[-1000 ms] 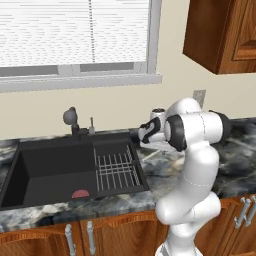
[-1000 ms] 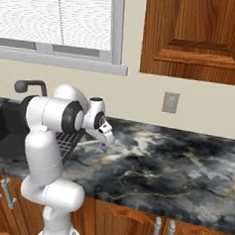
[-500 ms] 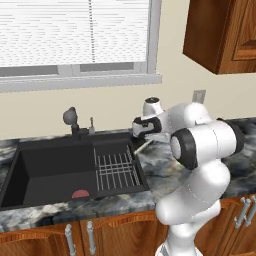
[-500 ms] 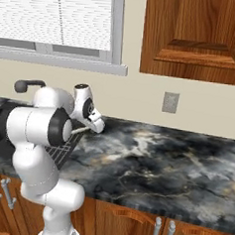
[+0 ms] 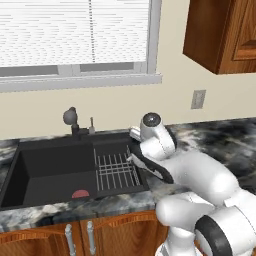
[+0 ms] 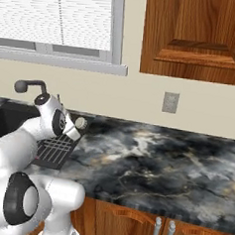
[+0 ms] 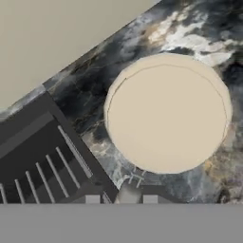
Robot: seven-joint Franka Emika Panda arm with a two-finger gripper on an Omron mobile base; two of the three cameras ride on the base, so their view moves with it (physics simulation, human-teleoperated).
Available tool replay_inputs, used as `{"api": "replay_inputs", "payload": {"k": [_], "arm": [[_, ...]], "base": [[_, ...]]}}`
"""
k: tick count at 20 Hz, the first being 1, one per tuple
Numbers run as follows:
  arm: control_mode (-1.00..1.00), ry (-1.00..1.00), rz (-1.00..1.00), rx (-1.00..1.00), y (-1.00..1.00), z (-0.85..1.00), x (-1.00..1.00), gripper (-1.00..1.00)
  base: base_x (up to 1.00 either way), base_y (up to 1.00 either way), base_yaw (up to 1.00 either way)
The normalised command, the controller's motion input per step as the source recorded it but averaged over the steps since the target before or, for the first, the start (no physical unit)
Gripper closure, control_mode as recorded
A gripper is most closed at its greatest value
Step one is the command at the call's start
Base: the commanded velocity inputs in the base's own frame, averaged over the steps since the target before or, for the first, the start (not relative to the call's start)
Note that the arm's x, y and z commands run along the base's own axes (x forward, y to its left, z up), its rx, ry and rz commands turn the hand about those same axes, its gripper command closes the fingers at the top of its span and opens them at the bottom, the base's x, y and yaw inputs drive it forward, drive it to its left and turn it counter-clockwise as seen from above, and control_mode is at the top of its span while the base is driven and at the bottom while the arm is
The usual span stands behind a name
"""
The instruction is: Grab the spray bottle from the cabinet, then place it next to the cutting board for sanitizing. Then grab the dish brush from the countertop next to the sink and place it next to the cutting board.
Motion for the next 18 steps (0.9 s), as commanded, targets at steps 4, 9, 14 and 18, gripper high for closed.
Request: {"api": "replay_inputs", "payload": {"k": [4,9,14,18], "arm": [[-1.00,-0.04,-0.05,0.05,0.00,1.00,-1.00,1.00],[-1.00,-0.03,0.00,0.05,-0.01,0.98,-1.00,1.00],[-1.00,0.00,0.00,0.13,-0.12,0.89,-0.59,1.00],[-1.00,-0.03,0.00,0.18,-0.19,0.88,-0.38,1.00]], "base": [[0.00,0.00,0.00],[0.00,0.00,0.00],[0.00,0.00,0.00],[0.00,0.00,0.00]]}}
